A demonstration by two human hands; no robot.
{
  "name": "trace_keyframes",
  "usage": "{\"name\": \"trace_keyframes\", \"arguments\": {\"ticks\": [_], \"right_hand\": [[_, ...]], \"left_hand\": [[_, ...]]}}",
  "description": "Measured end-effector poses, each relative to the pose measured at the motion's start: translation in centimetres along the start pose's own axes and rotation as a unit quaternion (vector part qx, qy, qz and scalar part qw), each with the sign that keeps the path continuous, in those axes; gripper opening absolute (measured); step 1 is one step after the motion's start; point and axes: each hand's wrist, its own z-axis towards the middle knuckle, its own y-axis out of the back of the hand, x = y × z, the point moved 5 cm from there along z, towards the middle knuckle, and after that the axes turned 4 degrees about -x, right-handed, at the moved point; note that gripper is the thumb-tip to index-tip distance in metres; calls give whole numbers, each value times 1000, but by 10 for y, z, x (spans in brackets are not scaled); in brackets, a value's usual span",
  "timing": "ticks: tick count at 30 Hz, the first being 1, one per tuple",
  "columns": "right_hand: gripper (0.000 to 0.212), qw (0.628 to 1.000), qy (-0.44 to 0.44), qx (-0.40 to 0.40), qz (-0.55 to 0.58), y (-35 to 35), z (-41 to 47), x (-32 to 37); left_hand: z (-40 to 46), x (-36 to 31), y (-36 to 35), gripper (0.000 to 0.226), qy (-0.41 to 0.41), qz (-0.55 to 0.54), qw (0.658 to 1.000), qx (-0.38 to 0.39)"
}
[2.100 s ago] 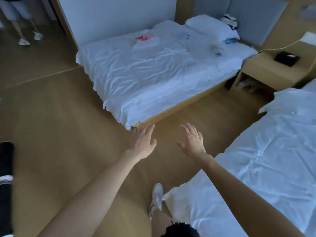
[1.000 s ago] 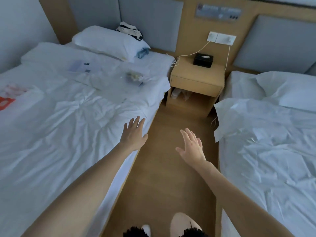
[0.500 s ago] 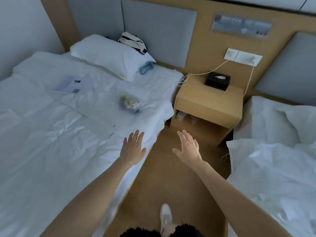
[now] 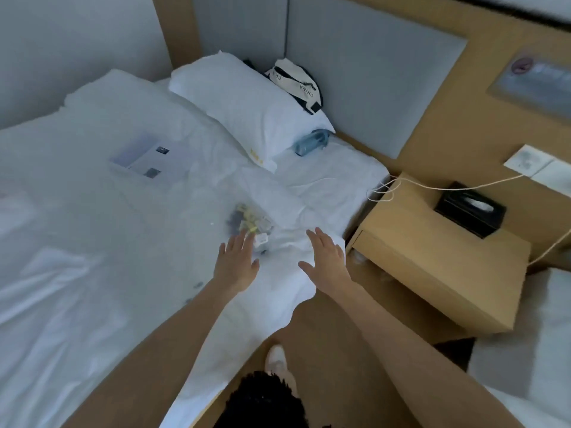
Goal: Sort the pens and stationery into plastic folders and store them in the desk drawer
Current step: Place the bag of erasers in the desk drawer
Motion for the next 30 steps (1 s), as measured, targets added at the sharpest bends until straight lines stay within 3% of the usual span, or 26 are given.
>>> {"name": "trace_keyframes", "arguments": {"ticks": [7,15,24,30], "right_hand": [[70,998,65,13,-15,34,130,6],[70,964,240,108,-47,2,245,54],[68,852,458,236,-93,-37,315,109],[66,821,469,308,-103,-81,332,119]], "left_hand": [[93,11,16,63,62,-14,998,-9],[116,56,16,61,249,-48,967,-12],[71,36,-15,61,543,-99,832,-48],[43,-12,-54,56,656,-170,726,-113]]}}
